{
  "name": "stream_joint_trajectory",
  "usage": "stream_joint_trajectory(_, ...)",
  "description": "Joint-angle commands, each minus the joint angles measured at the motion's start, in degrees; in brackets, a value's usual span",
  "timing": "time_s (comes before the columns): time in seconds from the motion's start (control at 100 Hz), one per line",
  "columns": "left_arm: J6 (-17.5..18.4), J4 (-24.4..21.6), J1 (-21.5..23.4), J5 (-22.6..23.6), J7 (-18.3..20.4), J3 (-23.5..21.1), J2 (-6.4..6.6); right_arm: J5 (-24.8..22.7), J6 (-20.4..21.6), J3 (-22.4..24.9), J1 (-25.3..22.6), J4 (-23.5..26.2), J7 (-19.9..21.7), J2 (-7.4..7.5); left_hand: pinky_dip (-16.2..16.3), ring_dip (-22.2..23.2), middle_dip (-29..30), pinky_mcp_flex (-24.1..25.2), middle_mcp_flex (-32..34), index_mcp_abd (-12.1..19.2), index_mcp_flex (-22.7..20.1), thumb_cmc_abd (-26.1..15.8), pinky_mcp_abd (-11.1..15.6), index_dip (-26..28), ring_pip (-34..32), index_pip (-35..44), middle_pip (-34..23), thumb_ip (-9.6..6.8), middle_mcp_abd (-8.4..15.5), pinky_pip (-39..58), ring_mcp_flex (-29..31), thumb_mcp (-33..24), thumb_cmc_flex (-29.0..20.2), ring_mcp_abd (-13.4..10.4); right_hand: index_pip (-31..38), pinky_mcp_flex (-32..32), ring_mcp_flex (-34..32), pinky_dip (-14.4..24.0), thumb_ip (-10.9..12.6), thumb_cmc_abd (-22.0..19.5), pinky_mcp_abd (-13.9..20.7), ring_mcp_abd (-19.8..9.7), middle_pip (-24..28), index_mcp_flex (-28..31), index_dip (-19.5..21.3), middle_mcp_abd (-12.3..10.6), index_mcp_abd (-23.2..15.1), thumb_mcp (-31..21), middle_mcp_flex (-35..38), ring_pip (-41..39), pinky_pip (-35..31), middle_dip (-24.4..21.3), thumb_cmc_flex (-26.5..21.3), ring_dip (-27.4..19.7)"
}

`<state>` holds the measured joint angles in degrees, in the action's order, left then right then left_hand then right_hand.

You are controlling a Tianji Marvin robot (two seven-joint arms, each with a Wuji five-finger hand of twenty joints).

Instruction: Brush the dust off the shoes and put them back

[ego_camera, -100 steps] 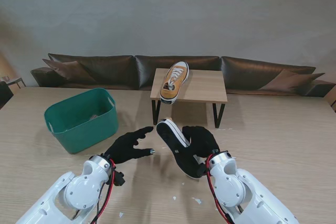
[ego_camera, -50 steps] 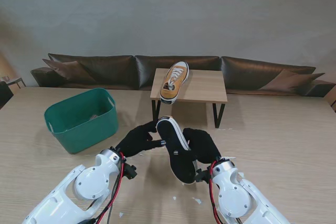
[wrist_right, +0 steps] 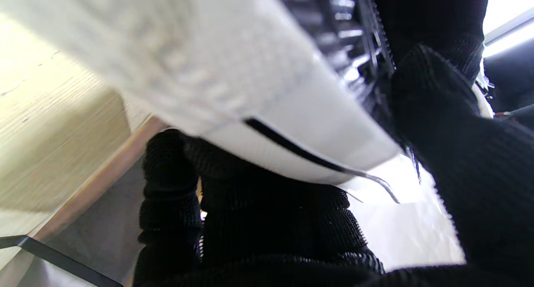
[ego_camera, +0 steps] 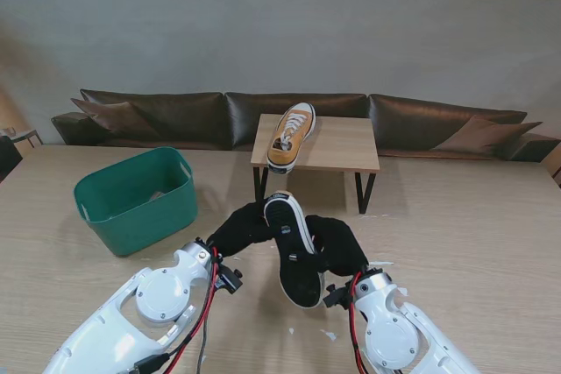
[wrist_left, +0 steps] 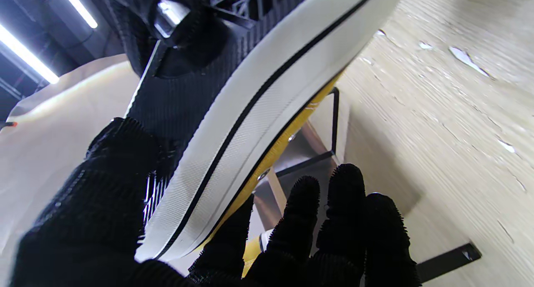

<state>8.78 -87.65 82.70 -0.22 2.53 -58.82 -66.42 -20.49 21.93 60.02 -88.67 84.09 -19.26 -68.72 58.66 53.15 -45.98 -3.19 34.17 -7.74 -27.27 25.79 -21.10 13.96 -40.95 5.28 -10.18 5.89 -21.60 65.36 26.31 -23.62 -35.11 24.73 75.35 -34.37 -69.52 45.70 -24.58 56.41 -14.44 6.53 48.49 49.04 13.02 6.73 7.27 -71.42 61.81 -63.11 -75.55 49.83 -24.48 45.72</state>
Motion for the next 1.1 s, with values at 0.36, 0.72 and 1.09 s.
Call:
stream_joint_trajectory(0.36,2.5,0.8,-1.4,-3.9,1.3,1.6,-1.14,1.5,-1.0,-0.9,0.3,-0.6,1.8,-0.51,-0.4,1.0,-8.8,-12.0,16.5,3.1,-23.5,3.2,0.6,21.1,-11.9,29.2,-7.5,-0.74,3.2,12.7,14.2,2.7,-23.4,-0.4,5.3,-2.9,0.2,0.5,5.1,-3.8,1.2,-1.8,-0.6,-0.1,0.4,-2.3,-10.0,-11.1,-2.1,-1.9,0.7,0.2,-9.4,1.2)
stream_joint_trajectory(0.72,5.1,2.6,-4.1,3.1,-3.1,4.5,-1.76,2.4,-3.7,-1.0,1.2,-2.1,0.8,-1.03,-24.2,-16.9,-3.3,-41.8,40.3,-0.9,-25.7,15.2,-1.2,14.2,2.8,51.8,-2.2,1.86,7.6,15.4,42.1,-18.2,-27.2,-8.5,-3.5,1.1,3.1,-1.0,5.7,-8.3,0.0,0.1,-1.8,-1.6,3.8,-0.8,-6.7,-5.4,-5.2,0.9,2.4,-4.8,-6.3,-1.4)
stream_joint_trajectory(1.09,8.6,5.8,-9.3,6.6,-3.3,7.3,-1.90,5.8,-7.2,1.1,1.2,-1.4,5.8,-0.22,-25.2,-14.3,-5.0,-40.5,38.6,1.9,-22.9,16.2,1.8,7.4,5.9,61.7,-2.6,1.24,10.6,12.7,41.2,-21.4,-29.2,-7.3,-35.2,12.8,18.5,-4.9,14.7,-13.8,-3.1,5.0,-10.3,-14.1,12.7,0.5,-0.2,2.0,-20.1,22.1,11.6,-18.7,5.3,-10.6)
